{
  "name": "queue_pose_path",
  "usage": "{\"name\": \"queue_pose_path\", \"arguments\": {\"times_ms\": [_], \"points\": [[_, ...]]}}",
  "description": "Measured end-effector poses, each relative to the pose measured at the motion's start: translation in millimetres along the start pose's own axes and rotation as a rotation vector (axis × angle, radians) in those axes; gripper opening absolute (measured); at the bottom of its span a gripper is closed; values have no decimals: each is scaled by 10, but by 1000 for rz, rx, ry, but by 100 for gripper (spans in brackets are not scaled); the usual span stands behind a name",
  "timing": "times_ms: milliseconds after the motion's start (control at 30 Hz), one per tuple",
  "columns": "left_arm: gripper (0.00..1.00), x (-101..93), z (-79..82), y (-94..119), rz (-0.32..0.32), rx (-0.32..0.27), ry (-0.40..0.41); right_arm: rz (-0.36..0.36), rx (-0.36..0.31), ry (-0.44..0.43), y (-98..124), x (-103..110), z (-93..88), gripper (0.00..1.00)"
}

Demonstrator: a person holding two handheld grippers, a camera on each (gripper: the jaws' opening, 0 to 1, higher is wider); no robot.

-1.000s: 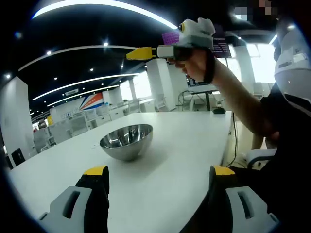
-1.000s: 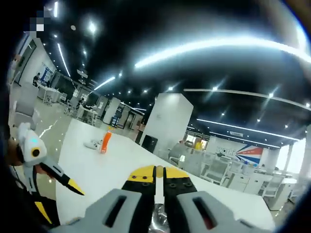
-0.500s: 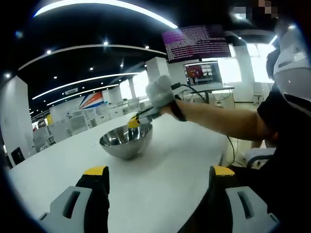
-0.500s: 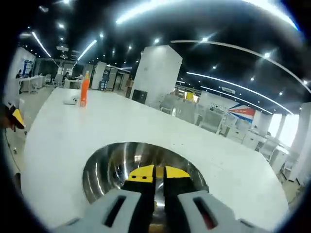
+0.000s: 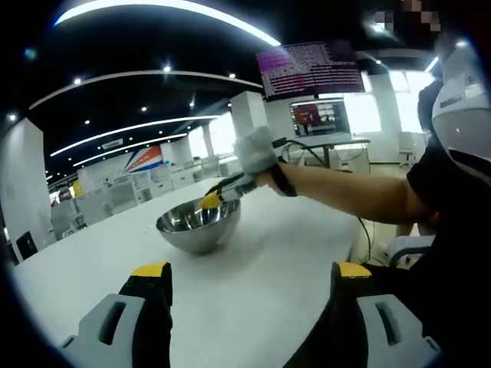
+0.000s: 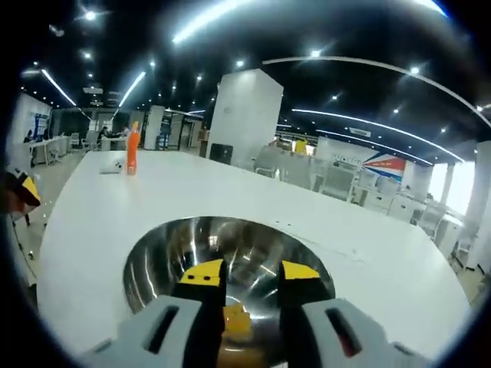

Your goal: Pick up the QQ candy scattered on the table and place it into the stainless steel bowl on the table

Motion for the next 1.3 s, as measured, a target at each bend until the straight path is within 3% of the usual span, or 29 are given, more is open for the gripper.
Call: {"name": "queue_pose_path", "arguments": {"times_ms": [100, 233, 333, 433, 567, 700, 800, 833, 900, 1033, 1100, 1133, 1233, 1300], "points": [[87, 96, 43, -35, -19, -24, 14, 53, -101, 5, 115, -18, 64, 35], [92, 437, 208, -159, -2, -86, 34, 175, -223, -92, 408, -90, 136, 51], [95, 644, 299, -330, -15, -137, 30, 286, -385, -114, 690, -158, 267, 74], [95, 803, 288, -555, -29, -138, 33, 335, -436, -61, 843, -228, 282, 97], [95, 1008, 173, -988, -56, -169, 47, 409, -344, -17, 833, -302, 30, 97], [95, 1131, -45, -1395, -96, -237, 95, 473, -214, -44, 616, -333, -397, 97], [95, 1231, -294, -1679, -66, -150, 72, 473, -122, -39, 453, -343, -647, 97], [95, 1278, -394, -1791, -61, -117, 83, 478, -126, -32, 395, -333, -686, 97], [95, 1272, -475, -1915, -92, -107, 95, 512, -129, -36, 290, -291, -763, 97], [95, 1151, -498, -2076, -177, -126, 92, 546, -129, -42, 161, -242, -783, 97], [95, 1106, -526, -2172, -188, -112, 76, 556, -142, -39, 112, -240, -765, 97], [95, 1096, -532, -2197, -191, -116, 75, 559, -146, -42, 93, -240, -759, 97], [95, 1004, -415, -2244, -266, -219, 154, 574, -153, -49, 0, -226, -737, 97], [95, 1006, -411, -2296, -250, -201, 132, 586, -154, -31, -42, -214, -728, 97]]}}
Point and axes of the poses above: the point that each gripper's makers call its tool centre point, and the gripper's own axes: y roughly backward along the fingers, x roughly to its left, z roughly out of its top, the point moved 7 cm from there along y, roughly backward along the fingers, and after that the axes turned 11 degrees about z, right-handed, at the moved point
